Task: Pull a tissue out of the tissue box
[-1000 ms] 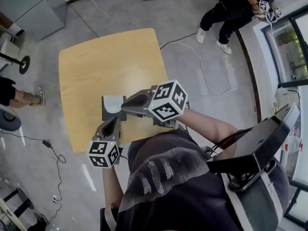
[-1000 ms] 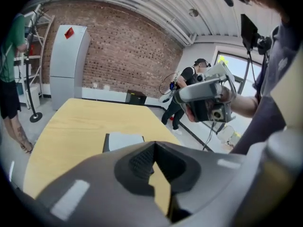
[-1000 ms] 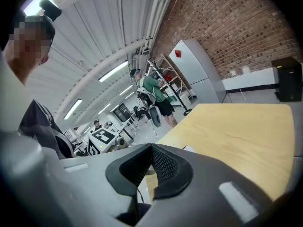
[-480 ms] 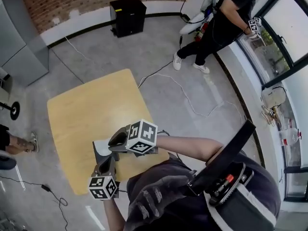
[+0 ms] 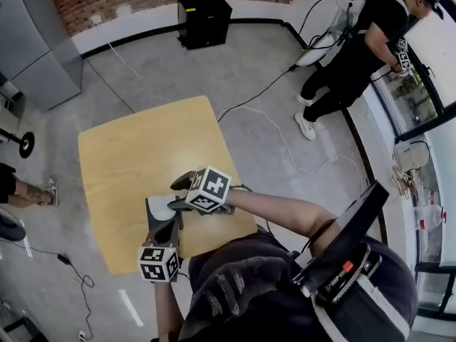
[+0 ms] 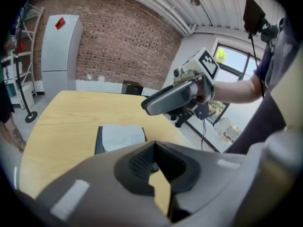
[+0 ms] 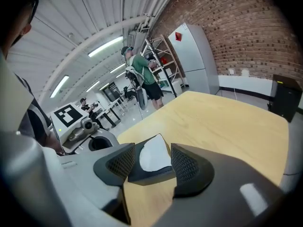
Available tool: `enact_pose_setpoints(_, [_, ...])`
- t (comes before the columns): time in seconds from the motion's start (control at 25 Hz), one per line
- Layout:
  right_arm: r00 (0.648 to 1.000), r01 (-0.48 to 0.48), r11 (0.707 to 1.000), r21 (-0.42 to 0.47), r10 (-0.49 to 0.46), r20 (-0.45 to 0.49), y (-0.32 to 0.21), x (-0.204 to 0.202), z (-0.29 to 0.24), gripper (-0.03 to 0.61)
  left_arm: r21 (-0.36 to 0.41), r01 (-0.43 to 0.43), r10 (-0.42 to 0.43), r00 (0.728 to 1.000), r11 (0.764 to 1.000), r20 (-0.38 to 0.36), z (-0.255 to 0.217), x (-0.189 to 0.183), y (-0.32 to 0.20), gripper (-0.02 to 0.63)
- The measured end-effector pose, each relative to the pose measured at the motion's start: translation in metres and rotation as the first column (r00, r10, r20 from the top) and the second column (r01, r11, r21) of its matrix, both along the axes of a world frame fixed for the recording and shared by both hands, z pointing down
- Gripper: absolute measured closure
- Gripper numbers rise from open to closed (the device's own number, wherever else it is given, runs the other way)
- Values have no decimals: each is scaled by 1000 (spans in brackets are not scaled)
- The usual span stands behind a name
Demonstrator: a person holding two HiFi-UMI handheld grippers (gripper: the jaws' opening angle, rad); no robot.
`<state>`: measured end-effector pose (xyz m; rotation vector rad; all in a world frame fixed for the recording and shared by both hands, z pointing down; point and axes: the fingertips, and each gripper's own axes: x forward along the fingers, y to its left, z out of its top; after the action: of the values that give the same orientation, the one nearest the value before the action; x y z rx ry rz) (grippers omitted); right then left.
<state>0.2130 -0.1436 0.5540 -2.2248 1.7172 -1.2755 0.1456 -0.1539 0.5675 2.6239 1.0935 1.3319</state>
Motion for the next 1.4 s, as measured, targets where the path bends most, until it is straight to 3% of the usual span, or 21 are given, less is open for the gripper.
enact_pose_setpoints(0.12, [999,-15,1000,-24,17,44,23,16,3,322,-8,-2,2,1000,1000,-20,-6,12,20,612])
enact_pose_setpoints(0.2, [998,-57,997,-52,59,25,36,39,12,319,-22,-32,32,999,999,-34,-1,32,26,612])
enact_pose_setpoints(0.32, [997,-80,995,-58,81,8,16,55,31,319,-19,-61,61,998,998,-27,20,41,2,612])
enact_pose_setpoints(0.52, [1000,-7,995,-98,8,5,-16,40,61,319,4,-16,16,1000,1000,-7,40,27,-22,612])
enact_pose_setpoints(0.84, [998,-18,994,-108,25,62,-24,38,81,336,0,-27,27,1000,1000,15,45,18,-23,612])
enact_pose_setpoints(0.96, [997,-24,993,-114,32,66,-25,40,79,392,-5,-26,26,999,1000,28,45,20,-25,612])
enact_pose_setpoints(1.12, [1000,-14,983,-181,10,-21,-21,32,83,448,-20,-13,14,999,1000,40,51,13,-25,612])
enact_pose_setpoints(1.4, [998,-57,987,-149,59,7,-16,49,78,466,-25,-21,22,999,999,43,46,28,-24,612])
